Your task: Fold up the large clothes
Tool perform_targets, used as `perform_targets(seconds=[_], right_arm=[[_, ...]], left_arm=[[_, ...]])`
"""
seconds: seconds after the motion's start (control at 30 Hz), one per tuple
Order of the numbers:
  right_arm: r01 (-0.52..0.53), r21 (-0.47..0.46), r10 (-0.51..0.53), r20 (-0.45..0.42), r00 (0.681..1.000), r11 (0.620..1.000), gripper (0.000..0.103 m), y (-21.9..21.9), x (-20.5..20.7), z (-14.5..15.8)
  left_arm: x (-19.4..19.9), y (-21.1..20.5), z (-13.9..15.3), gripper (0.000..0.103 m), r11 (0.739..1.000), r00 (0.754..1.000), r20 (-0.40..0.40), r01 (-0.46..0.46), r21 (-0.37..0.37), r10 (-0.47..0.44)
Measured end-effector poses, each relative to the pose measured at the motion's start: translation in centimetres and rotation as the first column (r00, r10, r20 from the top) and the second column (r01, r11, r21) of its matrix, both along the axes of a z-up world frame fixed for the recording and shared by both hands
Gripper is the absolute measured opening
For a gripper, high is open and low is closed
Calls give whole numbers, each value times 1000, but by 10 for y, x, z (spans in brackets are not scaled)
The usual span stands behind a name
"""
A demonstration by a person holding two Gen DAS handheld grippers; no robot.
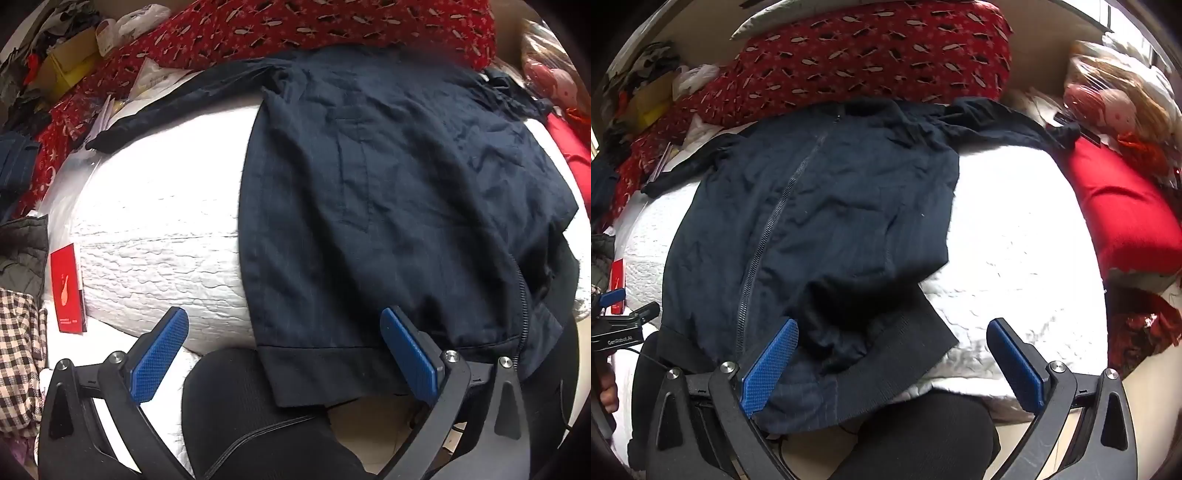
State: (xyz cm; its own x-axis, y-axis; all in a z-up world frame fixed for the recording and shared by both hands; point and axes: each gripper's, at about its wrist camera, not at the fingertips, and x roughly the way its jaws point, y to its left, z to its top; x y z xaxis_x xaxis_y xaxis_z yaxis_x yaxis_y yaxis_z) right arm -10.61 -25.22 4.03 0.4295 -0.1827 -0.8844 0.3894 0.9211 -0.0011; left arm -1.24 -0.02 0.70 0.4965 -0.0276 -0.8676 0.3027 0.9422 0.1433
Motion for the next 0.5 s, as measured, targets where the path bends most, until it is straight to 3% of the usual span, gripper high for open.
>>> perform_targets(seconds=[0.17, 0.3, 0.33, 0.5], right_arm=[[-48, -32, 49, 48, 998, 998, 102, -5, -7, 0], [-83, -58, 88, 88, 992, 995, 102, -8, -18, 3], [41, -47, -41, 16, 999, 998, 102, 1, -22, 1], [25, -85, -23, 16, 1000, 996, 102, 3, -25, 3]], left_arm=[[-7, -24, 6, 103, 999, 999, -26, 47, 3, -47], [-17, -32, 10, 103, 995, 996, -7, 89, -38, -89], [-20, -34, 10, 103, 995, 996, -4, 93, -39, -94], [-26, -36, 10, 103, 993, 994, 3, 109, -52, -109]])
